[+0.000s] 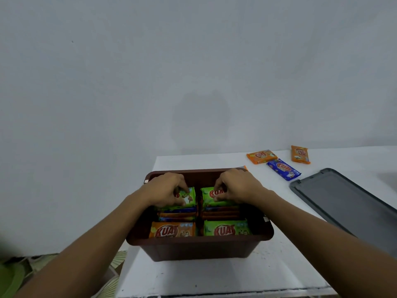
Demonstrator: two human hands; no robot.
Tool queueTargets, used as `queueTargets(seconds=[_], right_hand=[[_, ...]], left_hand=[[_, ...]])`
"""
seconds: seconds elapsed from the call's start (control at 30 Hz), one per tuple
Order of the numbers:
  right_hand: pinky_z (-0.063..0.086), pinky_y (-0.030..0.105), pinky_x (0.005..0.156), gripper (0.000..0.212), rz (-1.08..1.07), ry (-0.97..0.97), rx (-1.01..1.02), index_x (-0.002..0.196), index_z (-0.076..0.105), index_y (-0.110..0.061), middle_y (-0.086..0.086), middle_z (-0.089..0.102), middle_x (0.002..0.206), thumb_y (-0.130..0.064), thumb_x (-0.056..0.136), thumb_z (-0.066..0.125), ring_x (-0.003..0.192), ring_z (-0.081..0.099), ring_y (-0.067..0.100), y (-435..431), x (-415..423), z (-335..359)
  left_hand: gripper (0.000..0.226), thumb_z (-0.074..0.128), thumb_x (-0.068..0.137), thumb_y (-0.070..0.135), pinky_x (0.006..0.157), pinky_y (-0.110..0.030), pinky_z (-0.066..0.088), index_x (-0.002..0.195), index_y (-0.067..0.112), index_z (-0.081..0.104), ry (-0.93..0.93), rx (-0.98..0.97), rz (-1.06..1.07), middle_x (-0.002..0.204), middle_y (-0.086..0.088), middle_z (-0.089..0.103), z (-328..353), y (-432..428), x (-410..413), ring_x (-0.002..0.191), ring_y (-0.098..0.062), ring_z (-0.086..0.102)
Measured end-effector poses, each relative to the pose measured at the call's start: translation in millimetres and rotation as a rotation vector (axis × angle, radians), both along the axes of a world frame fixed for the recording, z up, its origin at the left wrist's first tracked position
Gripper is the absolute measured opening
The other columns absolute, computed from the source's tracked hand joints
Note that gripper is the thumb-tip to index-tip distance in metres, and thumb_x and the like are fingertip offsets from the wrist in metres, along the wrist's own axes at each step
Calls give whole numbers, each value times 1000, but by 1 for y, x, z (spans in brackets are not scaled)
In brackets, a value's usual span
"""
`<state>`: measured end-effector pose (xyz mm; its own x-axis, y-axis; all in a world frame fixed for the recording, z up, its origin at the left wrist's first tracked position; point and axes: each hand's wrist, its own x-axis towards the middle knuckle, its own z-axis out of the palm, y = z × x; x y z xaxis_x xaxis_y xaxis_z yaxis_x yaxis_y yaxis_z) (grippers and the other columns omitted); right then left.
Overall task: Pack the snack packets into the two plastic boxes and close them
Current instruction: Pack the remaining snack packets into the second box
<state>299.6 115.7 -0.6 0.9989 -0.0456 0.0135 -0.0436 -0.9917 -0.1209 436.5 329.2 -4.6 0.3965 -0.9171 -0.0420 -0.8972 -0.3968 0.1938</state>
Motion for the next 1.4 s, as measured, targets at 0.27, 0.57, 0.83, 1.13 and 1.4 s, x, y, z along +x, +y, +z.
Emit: queueTargets(seconds=[0.27, 0.57, 0.83, 1.13, 1.4], right_hand=[[55, 27, 71, 19, 37, -90, 211, 102, 74, -25, -10, 73, 88, -35, 87, 68, 78, 63, 3, -18, -2, 6], [48, 19, 71, 6, -335, -481, 537, 88, 73, -18, -6, 70, 85, -17, 88, 67, 80, 63, 11, -126, -27, -3], [50, 36, 86, 38, -544, -31, 259, 116, 63, -22, 5, 61, 116, -39, 84, 70, 107, 56, 22, -240, -33, -48], [51, 39, 84, 75, -446, 91, 156, 134, 38, -29, 5, 49, 121, -60, 74, 69, 113, 51, 23, -285, -7, -75], [54, 38, 81, 65, -396, 99, 173, 125, 41, -34, 2, 49, 117, -57, 72, 72, 104, 55, 22, -294, 2, -73]], left_hand=[[28, 73, 84, 38, 73, -27, 57, 105, 20, 72, 283, -203, 69, 88, 9, 71, 7, -17, 2, 76, -4, 66], [14, 67, 89, 33, 69, -28, 54, 98, 23, 70, 351, -442, 122, 87, 11, 68, 39, -117, -12, 69, -14, 67], [26, 67, 89, 34, 78, -28, 48, 108, 17, 67, 209, -97, 39, 97, 4, 64, 16, -248, 15, 88, -14, 59], [63, 77, 76, 47, 96, -38, 46, 127, 16, 56, 117, 487, 147, 127, -4, 56, -34, -303, 53, 111, -22, 53], [37, 76, 79, 34, 72, -33, 44, 96, 20, 47, 11, 335, 91, 101, 2, 55, -37, -308, 51, 90, -19, 51]])
